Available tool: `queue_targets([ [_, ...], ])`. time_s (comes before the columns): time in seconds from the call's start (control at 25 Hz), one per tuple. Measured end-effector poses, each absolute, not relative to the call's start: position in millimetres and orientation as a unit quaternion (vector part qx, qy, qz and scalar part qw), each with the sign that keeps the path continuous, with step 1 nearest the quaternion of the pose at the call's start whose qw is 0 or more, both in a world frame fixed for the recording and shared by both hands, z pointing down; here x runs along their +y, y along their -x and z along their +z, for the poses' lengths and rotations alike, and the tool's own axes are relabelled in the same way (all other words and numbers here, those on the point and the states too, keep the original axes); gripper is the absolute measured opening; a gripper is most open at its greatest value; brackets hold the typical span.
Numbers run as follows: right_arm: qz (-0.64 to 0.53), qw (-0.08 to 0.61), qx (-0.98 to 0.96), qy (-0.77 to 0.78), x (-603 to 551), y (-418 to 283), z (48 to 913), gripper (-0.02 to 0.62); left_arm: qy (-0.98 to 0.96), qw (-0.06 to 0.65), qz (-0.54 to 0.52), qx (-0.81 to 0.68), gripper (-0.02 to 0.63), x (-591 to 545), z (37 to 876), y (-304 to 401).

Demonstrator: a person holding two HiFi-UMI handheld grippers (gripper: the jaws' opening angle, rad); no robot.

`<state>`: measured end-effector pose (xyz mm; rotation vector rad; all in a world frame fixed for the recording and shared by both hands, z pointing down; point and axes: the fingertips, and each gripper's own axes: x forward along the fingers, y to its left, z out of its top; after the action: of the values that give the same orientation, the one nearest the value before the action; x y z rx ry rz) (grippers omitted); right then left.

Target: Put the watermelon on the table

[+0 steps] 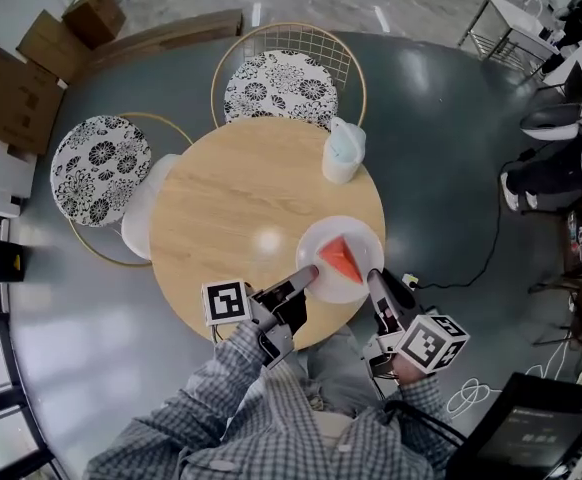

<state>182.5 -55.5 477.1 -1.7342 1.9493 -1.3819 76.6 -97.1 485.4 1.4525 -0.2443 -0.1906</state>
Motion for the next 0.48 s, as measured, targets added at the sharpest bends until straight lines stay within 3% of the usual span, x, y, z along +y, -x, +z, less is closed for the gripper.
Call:
queue_targets([
  [0.48,-0.495,0.067,0.653,0.569,-91,-213,525,0.086,-0.659,0.736,-0.069,-0.140,0.041,-130,528,-107],
])
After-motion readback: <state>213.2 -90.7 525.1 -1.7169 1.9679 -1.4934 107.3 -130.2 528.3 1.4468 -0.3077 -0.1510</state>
